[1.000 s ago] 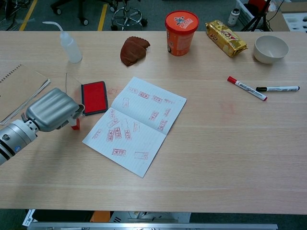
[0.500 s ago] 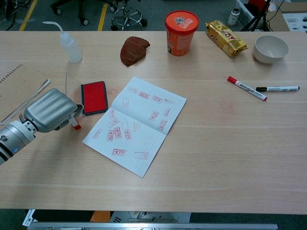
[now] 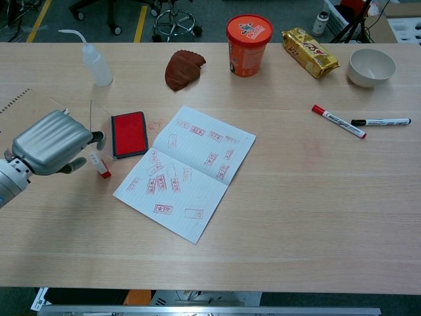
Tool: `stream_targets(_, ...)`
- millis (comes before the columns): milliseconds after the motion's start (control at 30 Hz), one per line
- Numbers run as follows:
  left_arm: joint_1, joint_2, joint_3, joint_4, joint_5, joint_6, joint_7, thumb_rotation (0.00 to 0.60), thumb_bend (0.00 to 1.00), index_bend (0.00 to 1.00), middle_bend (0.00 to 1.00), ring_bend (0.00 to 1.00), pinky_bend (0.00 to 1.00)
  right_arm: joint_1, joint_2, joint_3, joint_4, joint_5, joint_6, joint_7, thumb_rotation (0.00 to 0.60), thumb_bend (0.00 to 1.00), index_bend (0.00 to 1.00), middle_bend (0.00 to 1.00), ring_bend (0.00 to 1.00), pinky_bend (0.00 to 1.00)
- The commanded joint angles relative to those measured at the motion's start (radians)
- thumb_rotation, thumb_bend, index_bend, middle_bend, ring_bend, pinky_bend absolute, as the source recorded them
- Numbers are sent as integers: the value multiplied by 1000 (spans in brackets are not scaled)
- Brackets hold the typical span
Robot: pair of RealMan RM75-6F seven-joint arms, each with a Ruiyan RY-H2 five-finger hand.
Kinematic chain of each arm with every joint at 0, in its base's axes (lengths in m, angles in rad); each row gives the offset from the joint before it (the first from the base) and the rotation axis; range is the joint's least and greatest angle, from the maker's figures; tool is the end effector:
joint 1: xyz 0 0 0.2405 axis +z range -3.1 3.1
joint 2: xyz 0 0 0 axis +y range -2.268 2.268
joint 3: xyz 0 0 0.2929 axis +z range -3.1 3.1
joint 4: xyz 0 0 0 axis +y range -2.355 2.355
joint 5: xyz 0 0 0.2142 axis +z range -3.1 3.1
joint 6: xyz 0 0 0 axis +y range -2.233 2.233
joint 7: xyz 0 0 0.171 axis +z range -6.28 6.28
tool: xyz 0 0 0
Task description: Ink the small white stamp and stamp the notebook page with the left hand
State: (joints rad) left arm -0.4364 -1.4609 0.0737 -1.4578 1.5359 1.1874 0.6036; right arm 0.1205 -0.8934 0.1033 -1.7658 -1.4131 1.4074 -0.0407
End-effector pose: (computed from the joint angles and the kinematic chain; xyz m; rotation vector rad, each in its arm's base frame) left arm -0.2673 0.2767 -0.0083 -2.0251 -0.4279 -0.6421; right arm -0.3269 -0.2317 0.2364 1.3850 -0.8459 0.8107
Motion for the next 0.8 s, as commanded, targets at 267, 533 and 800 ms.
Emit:
stream_targets(267, 52, 199, -79, -252, -107, 86, -131, 600, 274, 426, 795, 804, 1000, 20, 8, -4, 16, 19, -57, 21, 600, 68, 433, 509, 408, 520)
stream_targets(533, 132, 212, -146, -230, -241, 197, -189, 600, 275, 424, 701, 678, 987, 51, -21, -14, 87, -37, -88, 61, 600, 68, 432, 508, 409, 520)
stream_targets(800, 210, 233, -140, -205, -276, 262, -252, 600, 275, 423, 684, 657, 947, 57, -91, -37, 172, -137, -42, 103, 600, 69, 433, 508, 409, 520)
